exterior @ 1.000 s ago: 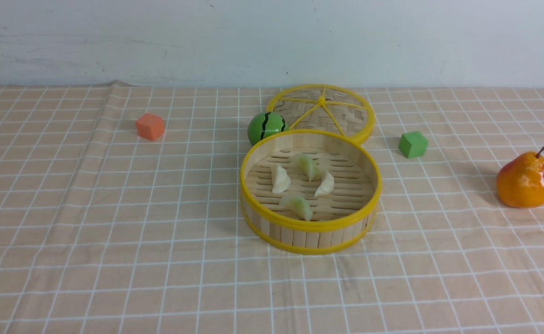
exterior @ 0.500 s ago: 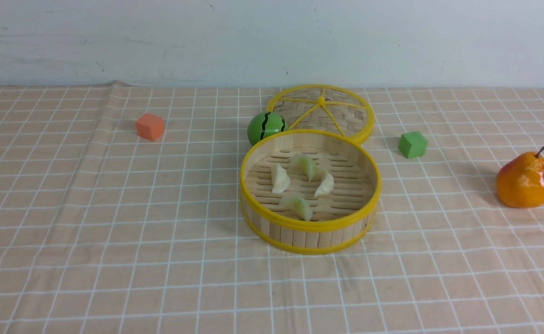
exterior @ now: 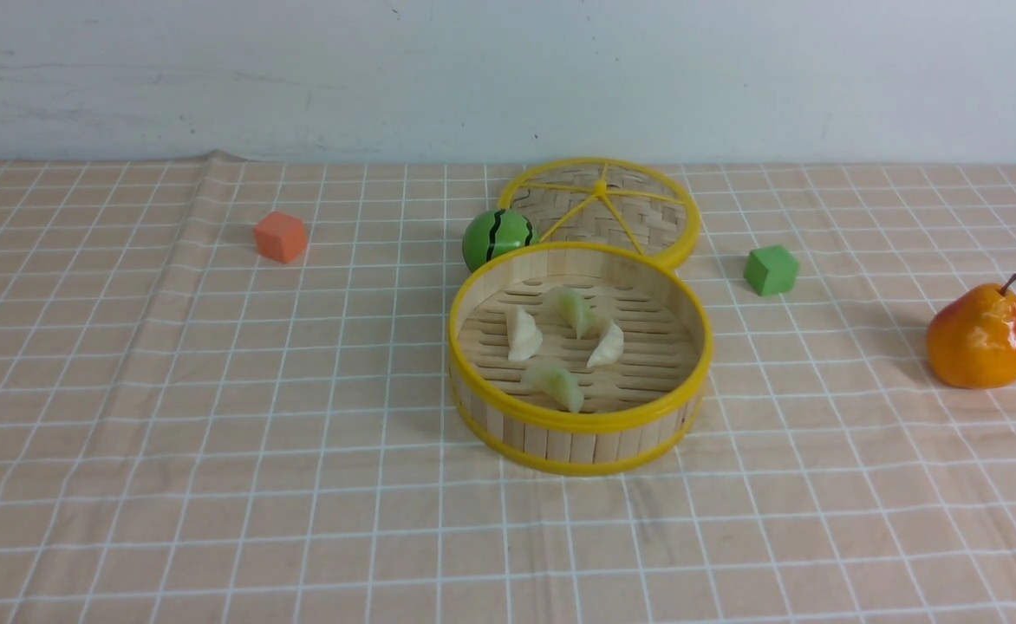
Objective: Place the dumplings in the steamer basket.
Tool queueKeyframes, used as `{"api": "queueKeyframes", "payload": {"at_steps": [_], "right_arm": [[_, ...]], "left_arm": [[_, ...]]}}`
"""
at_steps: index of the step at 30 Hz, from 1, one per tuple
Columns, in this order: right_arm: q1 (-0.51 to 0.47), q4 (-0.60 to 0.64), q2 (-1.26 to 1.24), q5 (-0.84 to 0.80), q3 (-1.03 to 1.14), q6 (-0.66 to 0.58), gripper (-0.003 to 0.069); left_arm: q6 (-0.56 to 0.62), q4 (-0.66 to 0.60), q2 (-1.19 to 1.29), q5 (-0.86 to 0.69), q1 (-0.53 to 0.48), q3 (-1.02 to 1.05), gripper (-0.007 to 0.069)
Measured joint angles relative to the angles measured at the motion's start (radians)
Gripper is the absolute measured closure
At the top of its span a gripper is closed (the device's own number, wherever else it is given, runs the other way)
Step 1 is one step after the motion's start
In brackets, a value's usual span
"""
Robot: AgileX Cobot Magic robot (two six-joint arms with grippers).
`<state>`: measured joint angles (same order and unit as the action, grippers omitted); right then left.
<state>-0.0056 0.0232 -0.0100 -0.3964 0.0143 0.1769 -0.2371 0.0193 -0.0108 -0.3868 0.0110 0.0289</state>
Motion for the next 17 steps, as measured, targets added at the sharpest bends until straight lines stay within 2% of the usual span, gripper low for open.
{"api": "queueKeyframes", "payload": {"at_steps": [17], "right_arm": [[0.000, 0.000, 0.000, 0.000, 0.000, 0.000, 0.0539]], "left_arm": [[0.000, 0.000, 0.000, 0.000, 0.000, 0.000, 0.0627]]}}
